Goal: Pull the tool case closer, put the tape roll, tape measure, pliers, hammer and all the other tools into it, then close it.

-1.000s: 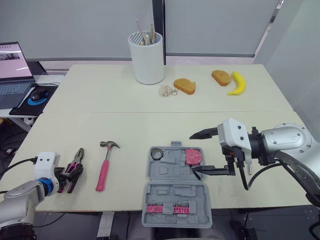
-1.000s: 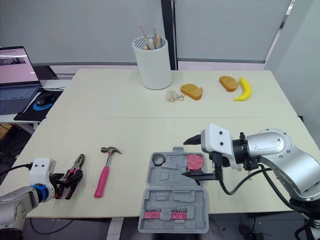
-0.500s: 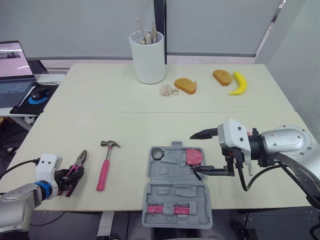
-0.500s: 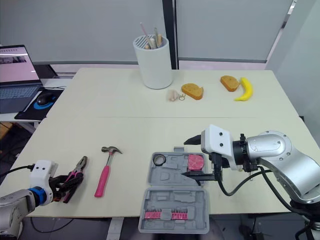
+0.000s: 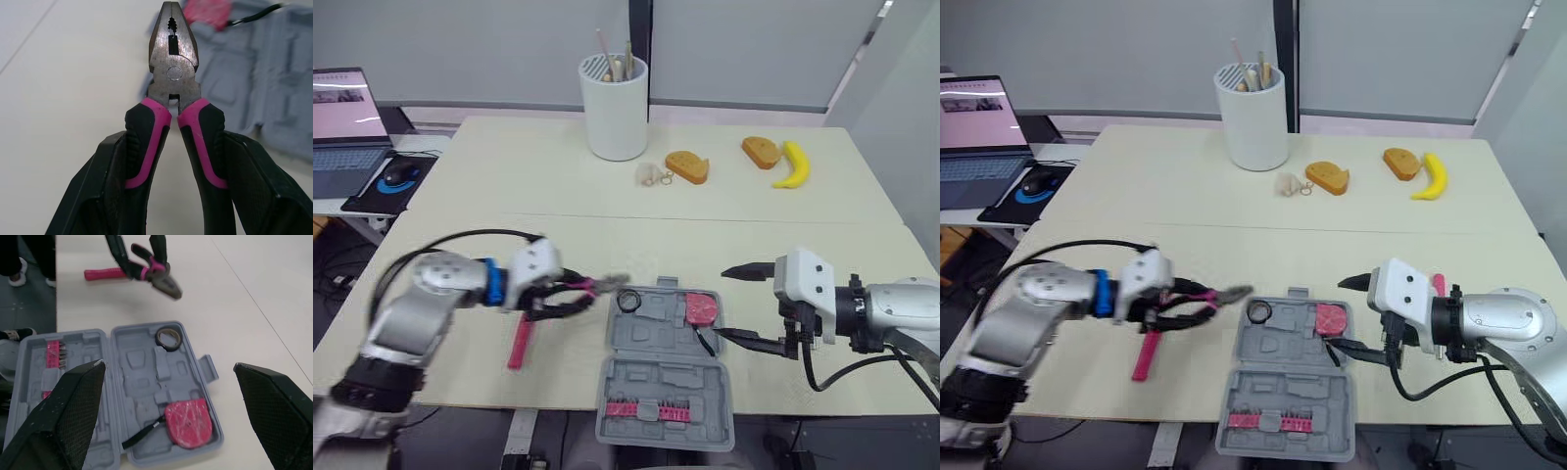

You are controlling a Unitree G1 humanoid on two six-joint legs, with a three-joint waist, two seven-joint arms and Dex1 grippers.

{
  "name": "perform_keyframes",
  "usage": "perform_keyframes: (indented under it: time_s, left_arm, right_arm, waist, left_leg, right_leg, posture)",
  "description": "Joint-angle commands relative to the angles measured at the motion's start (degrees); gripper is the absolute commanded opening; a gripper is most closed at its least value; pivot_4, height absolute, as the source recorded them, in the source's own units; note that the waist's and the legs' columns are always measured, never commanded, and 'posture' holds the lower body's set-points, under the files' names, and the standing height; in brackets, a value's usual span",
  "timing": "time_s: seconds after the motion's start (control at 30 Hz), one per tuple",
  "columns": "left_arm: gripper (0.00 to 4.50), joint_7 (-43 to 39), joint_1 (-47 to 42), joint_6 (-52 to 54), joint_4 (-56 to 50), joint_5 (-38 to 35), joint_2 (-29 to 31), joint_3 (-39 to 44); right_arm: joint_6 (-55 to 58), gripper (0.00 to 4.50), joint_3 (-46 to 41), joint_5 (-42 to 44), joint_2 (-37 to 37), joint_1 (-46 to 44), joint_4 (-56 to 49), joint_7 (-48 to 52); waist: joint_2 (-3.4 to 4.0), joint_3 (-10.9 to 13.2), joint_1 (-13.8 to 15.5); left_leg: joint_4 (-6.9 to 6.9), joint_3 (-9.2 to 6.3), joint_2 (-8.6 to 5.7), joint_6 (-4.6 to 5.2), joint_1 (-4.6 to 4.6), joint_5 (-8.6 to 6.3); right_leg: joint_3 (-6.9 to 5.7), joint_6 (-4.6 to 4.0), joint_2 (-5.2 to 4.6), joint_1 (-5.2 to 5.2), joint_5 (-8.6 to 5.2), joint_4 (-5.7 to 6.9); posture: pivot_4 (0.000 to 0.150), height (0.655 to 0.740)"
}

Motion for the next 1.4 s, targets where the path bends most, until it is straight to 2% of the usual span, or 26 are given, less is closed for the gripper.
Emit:
perform_keyframes:
  time_s: [0.03, 0.13, 0.23, 0.4, 0.53, 0.7, 0.97, 1.07, 1.17, 1.23, 1.4]
  left_arm:
    - [2.51, -1.6, -4.8, 0.2, -2.7, 2.9, -3.2, -5.9]
    - [2.51, -1.8, -8.3, -0.1, -2.0, 5.6, -7.2, -10.7]
    - [2.51, -1.2, -11.6, 0.0, -0.8, 8.1, -10.7, -13.9]
    - [2.51, -0.4, -14.0, 1.2, -0.7, 10.6, -13.6, -16.5]
    - [2.51, -0.2, -14.6, 2.8, -1.2, 11.9, -14.4, -17.3]
    - [2.51, -0.1, -15.3, 4.8, -1.3, 12.6, -14.7, -17.3]
    - [2.51, 0.2, -16.0, 6.7, -1.4, 13.9, -14.5, -17.6]
    - [2.51, 0.7, -15.4, 7.1, -1.9, 14.3, -14.3, -17.5]
    - [2.51, 0.8, -14.9, 7.1, -2.6, 14.7, -14.0, -17.6]
    - [2.51, 0.7, -14.9, 7.6, -3.0, 14.6, -14.1, -17.6]
    - [2.51, 0.7, -14.5, 8.3, -3.4, 14.3, -14.2, -17.5]
  right_arm:
    - [1.1, 4.5, -4.8, 1.2, -2.3, 3.9, -3.8, 0.2]
    - [1.5, 4.5, -4.8, 0.8, -3.4, 6.5, -5.4, -0.8]
    - [1.7, 4.5, 2.9, -3.3, -4.0, 5.1, -6.7, -4.0]
    - [5.6, 4.5, 20.6, -13.0, 0.9, -4.7, -3.0, -12.0]
    - [8.7, 4.5, 29.9, -16.5, 4.7, -12.2, 0.8, -12.4]
    - [11.3, 4.5, 36.4, -19.3, 8.6, -17.8, 4.2, -12.7]
    - [10.7, 4.5, 39.3, -22.3, 10.3, -20.0, 6.5, -12.0]
    - [10.6, 3.89, 39.5, -22.8, 11.1, -20.8, 6.8, -11.8]
    - [10.5, 2.83, 39.6, -23.4, 11.3, -21.1, 6.8, -11.6]
    - [10.5, 2.28, 39.7, -23.7, 11.4, -21.3, 6.8, -11.2]
    - [9.7, 1.32, 40.2, -25.0, 11.3, -21.4, 7.0, -10.2]
  waist:
    - [-0.01, 0.0, -0.7]
    - [-0.01, 0.0, -1.0]
    - [-0.01, 0.0, -1.1]
    - [-0.01, 0.0, -1.4]
    - [-0.02, 0.0, -1.6]
    - [-0.02, 0.1, -1.6]
    - [-0.01, 0.1, -1.5]
    - [-0.01, 0.1, -1.5]
    - [-0.01, 0.1, -1.6]
    - [-0.01, 0.1, -1.6]
    - [-0.01, 0.1, -1.6]
  left_leg:
    - [0.0, -0.03, 0.04, 0.01, 0.04, 0.01]
    - [0.01, -0.1, 0.06, 0.13, 0.1, 0.09]
    - [0.05, -0.12, 0.05, 0.27, 0.17, 0.2]
    - [0.14, -0.16, 0.02, 0.27, 0.15, 0.41]
    - [0.14, -0.18, -0.07, 0.22, 0.13, 0.46]
    - [0.12, -0.22, -0.1, 0.21, 0.05, 0.46]
    - [0.13, -0.23, -0.12, 0.22, 0.05, 0.46]
    - [0.13, -0.25, -0.1, 0.22, 0.07, 0.46]
    - [0.13, -0.27, -0.1, 0.22, 0.07, 0.46]
    - [0.13, -0.26, -0.1, 0.22, 0.07, 0.46]
    - [0.15, -0.26, -0.11, 0.21, 0.07, 0.46]
  right_leg:
    - [-0.01, -0.01, 0.07, 0.01, -0.01, 0.05]
    - [-0.06, 0.01, 0.17, 0.06, -0.02, 0.15]
    - [-0.05, 0.1, 0.22, 0.11, 0.03, 0.21]
    - [-0.02, 0.24, 0.26, 0.12, 0.12, 0.2]
    - [-0.03, 0.27, 0.25, 0.12, 0.14, 0.21]
    - [-0.05, 0.26, 0.2, 0.08, 0.14, 0.17]
    - [-0.06, 0.27, 0.17, 0.07, 0.14, 0.21]
    - [-0.07, 0.26, 0.17, 0.07, 0.14, 0.27]
    - [-0.07, 0.26, 0.17, 0.06, 0.14, 0.29]
    - [-0.07, 0.26, 0.17, 0.06, 0.14, 0.29]
    - [-0.07, 0.26, 0.17, 0.07, 0.14, 0.29]
  posture:
    - [0.15, 0.74]
    - [0.15, 0.74]
    - [0.15, 0.74]
    - [0.15, 0.74]
    - [0.15, 0.74]
    - [0.15, 0.74]
    - [0.15, 0.74]
    - [0.15, 0.74]
    - [0.15, 0.74]
    - [0.15, 0.74]
    - [0.15, 0.74]
